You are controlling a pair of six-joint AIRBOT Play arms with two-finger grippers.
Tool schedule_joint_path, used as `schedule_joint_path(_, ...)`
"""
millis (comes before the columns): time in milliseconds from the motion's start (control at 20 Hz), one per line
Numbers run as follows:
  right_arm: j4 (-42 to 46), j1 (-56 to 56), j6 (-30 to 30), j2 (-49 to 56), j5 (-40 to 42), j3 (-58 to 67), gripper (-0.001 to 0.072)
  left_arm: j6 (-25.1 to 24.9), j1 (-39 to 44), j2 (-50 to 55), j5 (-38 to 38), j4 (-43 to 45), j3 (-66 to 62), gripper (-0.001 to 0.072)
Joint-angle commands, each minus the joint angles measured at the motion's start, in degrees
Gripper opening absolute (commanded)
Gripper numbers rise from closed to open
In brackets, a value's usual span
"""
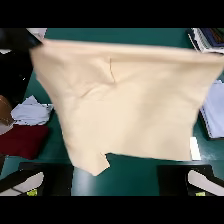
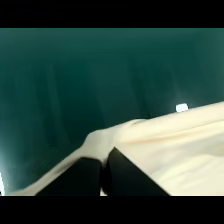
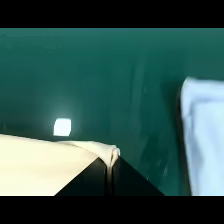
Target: Fold the shirts.
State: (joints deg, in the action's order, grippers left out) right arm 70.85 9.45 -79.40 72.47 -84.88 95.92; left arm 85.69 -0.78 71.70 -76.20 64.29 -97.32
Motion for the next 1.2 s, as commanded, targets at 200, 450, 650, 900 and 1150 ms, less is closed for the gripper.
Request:
schedule_joint_path(200,-0.33,-3.02,-0.07,23.58,8.09,-0.07,0.0013,-3.65,-0.04,23.06,16.11,-0.22,3.23,0.0024)
schedule_joint_path(450,-0.37,-3.26,-0.07,28.26,9.4,11.15,0.0013,-3.67,-0.11,24.17,25.68,0.28,1.62,0.0024)
schedule_joint_path(650,-0.31,-3.32,-0.07,24.44,6.91,7.72,0.0013,-4.68,-0.11,24.02,12.55,2.49,-0.63,0.0024)
schedule_joint_path(900,-0.83,-3.34,-0.07,15.56,11.52,-12.39,0.0013,-1.53,-0.09,22.86,2.84,9.44,5.86,0.0024)
schedule_joint_path(1150,-2.32,-5.88,-0.07,10.67,18.14,-27.61,0.0014,-1.66,-0.09,22.64,5.77,5.6,17.51,0.0025)
